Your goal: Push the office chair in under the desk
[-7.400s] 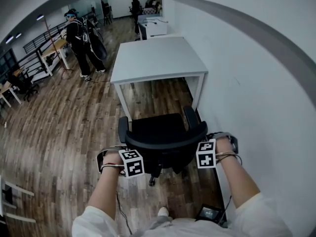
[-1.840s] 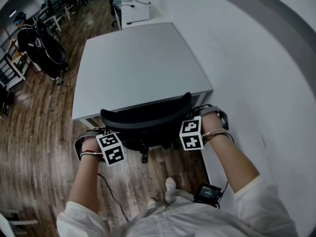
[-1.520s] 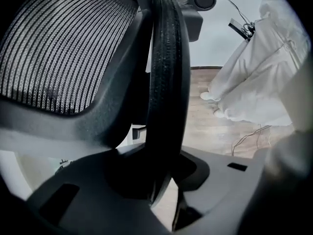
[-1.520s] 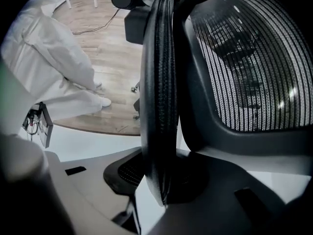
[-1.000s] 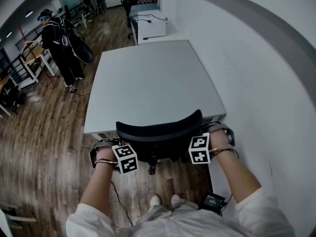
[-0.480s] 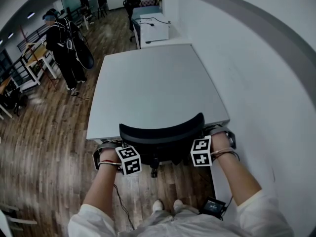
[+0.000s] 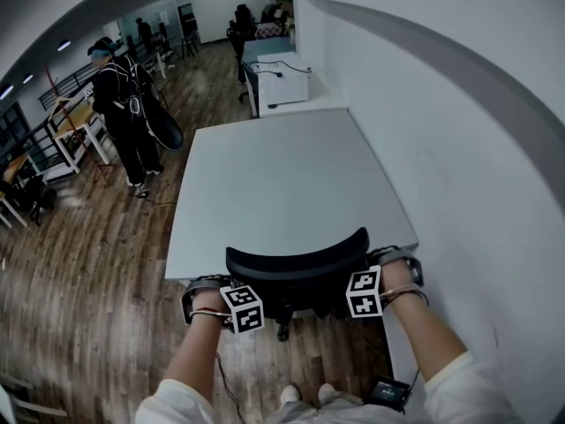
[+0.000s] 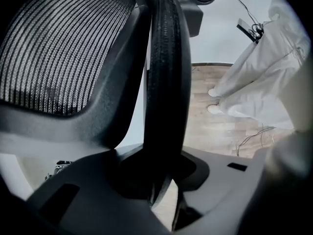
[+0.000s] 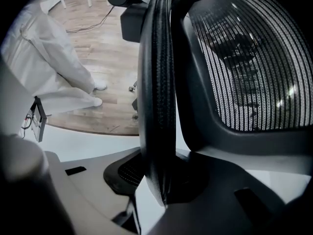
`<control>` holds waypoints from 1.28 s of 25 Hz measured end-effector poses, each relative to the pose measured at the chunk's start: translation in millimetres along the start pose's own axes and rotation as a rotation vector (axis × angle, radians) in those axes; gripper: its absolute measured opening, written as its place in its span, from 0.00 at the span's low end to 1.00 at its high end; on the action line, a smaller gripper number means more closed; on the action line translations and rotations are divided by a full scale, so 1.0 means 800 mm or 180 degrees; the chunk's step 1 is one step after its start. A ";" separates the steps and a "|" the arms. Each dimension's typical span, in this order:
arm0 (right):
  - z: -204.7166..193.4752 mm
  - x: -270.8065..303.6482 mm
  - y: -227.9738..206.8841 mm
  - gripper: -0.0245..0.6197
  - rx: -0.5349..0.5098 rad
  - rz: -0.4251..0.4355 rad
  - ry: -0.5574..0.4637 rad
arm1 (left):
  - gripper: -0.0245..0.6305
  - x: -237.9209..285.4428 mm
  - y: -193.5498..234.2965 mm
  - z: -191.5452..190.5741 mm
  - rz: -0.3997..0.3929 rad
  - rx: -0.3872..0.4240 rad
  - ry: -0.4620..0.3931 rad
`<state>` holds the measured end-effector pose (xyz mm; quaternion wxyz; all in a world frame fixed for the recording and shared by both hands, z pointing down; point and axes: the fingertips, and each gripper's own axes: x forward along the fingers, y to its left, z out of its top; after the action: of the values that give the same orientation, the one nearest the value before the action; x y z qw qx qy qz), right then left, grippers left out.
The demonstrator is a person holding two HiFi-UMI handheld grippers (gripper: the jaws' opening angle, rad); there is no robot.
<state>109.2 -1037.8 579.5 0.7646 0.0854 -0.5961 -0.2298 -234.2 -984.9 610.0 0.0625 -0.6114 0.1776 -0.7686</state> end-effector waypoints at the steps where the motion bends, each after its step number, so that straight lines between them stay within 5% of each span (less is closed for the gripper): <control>1: 0.000 0.001 -0.002 0.22 0.0000 0.0006 -0.0001 | 0.19 0.001 0.003 0.000 0.0000 0.0002 0.0002; 25: 0.017 0.010 -0.030 0.22 0.0064 0.0065 -0.0027 | 0.19 0.022 0.042 -0.016 0.0007 0.0062 0.0030; 32: 0.016 0.013 -0.032 0.22 0.0036 -0.0038 0.0037 | 0.19 0.029 0.051 -0.017 0.0373 0.0120 -0.0006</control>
<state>92.4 -1063.3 581.5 0.7662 0.0946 -0.5924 -0.2304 -258.1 -1027.4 614.7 0.1191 -0.5993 0.1986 -0.7663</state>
